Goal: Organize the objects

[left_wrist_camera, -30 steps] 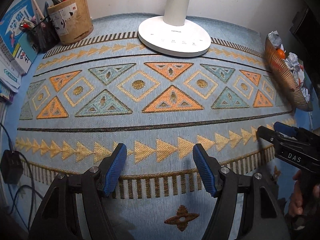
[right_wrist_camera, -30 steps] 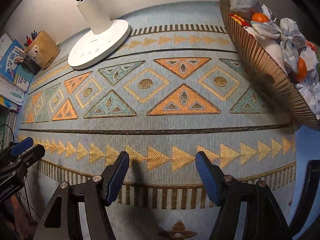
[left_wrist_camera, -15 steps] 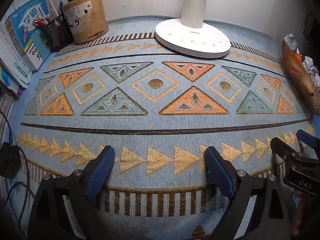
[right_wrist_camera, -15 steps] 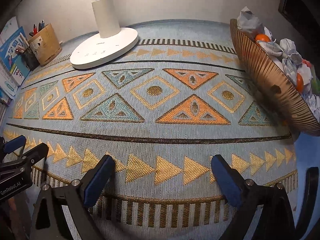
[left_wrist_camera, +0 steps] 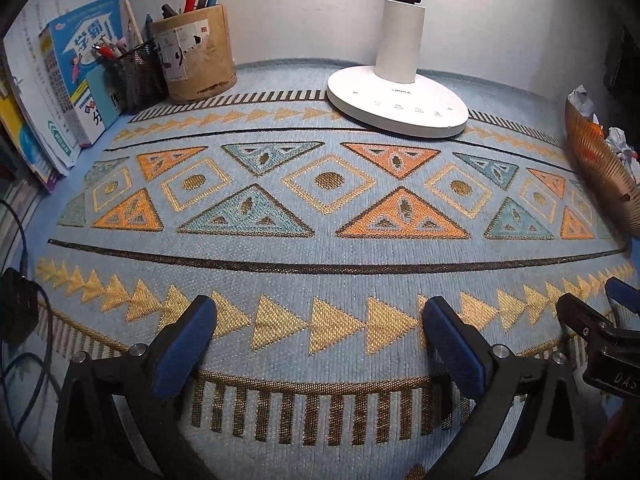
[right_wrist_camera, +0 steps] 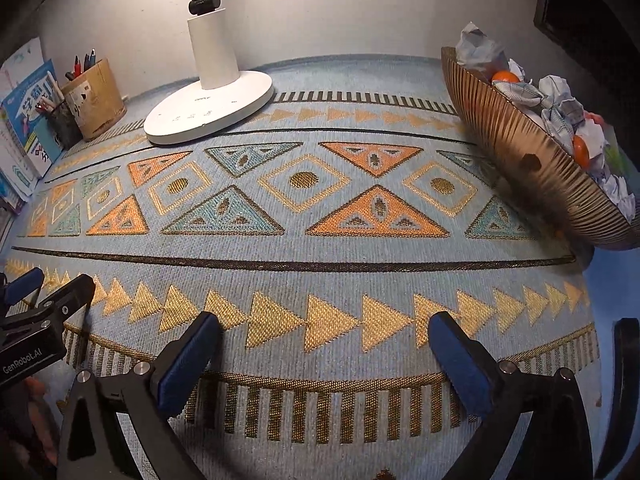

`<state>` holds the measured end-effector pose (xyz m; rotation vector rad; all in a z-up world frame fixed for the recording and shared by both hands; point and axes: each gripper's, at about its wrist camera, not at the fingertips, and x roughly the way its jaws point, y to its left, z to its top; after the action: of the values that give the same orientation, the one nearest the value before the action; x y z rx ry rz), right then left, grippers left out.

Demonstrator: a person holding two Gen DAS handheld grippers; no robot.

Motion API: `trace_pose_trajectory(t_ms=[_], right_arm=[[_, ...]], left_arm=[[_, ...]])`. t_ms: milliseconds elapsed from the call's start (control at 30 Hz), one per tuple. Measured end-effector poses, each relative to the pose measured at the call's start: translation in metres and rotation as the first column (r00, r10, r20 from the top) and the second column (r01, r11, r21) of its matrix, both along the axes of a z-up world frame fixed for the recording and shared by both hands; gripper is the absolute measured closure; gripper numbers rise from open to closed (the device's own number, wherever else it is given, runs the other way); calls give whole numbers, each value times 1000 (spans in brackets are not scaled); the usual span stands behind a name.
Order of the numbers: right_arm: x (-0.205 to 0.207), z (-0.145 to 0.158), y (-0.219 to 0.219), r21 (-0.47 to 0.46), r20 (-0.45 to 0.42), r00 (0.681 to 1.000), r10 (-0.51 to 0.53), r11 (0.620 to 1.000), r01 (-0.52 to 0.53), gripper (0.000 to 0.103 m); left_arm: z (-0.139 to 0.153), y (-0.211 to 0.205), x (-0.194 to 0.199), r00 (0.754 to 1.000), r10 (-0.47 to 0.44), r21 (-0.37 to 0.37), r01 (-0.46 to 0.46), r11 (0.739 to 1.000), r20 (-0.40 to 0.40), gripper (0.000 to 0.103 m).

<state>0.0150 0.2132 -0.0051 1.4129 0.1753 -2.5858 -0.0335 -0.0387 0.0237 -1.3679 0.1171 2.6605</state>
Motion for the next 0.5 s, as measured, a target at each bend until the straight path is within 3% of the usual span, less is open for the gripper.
trace_pose_trajectory(t_ms=[233,500], right_arm=[[12,-1,3,-14,-58,998,21,1000,-22,0],[14,0,0,-11,-58,998,17,1000,-17,0]], left_arm=[[-1,0,0,1000,-3,2,3,1000,-3,0],[0,1,2,1000,0,3,0,1000,-4,0]])
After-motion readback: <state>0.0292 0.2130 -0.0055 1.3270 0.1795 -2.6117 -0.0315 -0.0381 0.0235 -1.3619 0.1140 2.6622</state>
